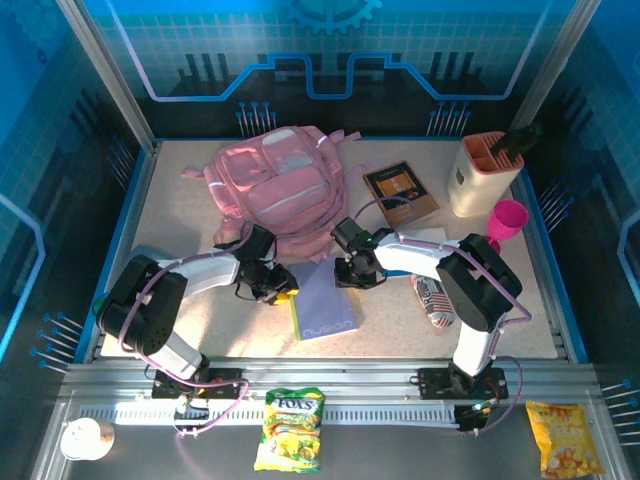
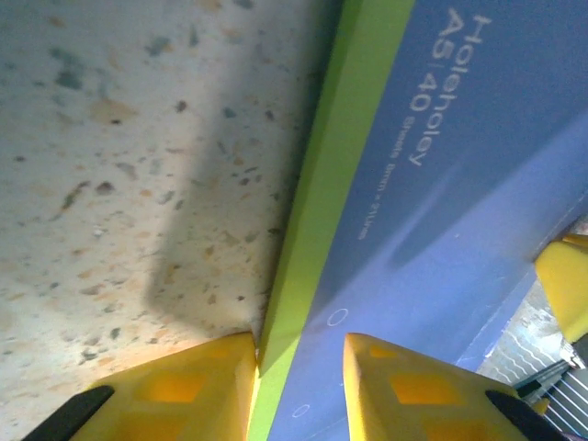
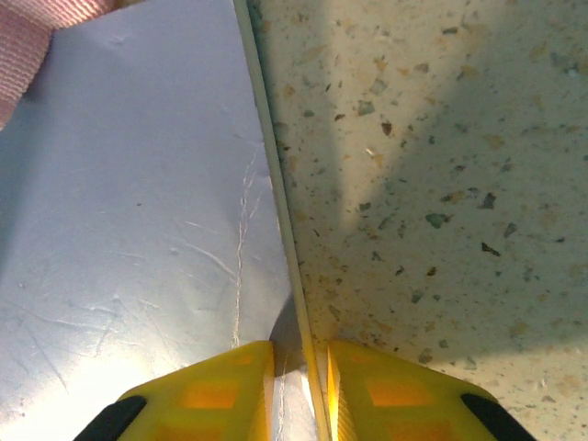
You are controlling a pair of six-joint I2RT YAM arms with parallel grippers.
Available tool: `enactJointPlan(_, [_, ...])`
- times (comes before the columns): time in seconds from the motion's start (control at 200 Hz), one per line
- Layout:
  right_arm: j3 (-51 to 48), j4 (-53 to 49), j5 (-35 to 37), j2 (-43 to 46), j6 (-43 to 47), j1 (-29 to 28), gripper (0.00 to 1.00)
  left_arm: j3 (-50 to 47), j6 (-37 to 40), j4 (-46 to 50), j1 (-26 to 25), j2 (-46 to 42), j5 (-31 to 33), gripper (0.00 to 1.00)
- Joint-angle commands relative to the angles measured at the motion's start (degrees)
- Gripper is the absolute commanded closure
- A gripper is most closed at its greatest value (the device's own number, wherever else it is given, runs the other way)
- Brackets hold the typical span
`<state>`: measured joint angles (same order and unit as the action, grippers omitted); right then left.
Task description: Pack the student bag
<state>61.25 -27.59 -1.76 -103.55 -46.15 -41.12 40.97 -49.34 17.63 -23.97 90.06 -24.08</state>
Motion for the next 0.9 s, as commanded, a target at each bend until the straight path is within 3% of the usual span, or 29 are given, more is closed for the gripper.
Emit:
enactJointPlan(0.0, [-1.2, -0.03, -1.27, -4.3, -0.9, 0.15, 0.77, 0.44, 1.9, -6.84, -0.73, 0.88, -6.2, 0.7])
enactJointPlan(0.265, [-2.46, -0.27, -1.4, -3.34, -2.18, 0.1, 0.8, -4.43, 3.62, -15.46, -0.73, -7.81, -11.22, 0.77])
enactJointPlan(0.505, [-5.94, 2.11, -4.12, -0.73, -3.4, 0.06, 0.82, -11.51, 0.14, -26.22, -0.81, -12.21, -12.64, 0.79])
enactJointPlan(0.895, [-6.68, 2.9, -4.77, -0.22, -3.53, 0.07, 0.83, -12.49, -1.43, -34.11, -1.29, -9.73, -14.68, 0.7])
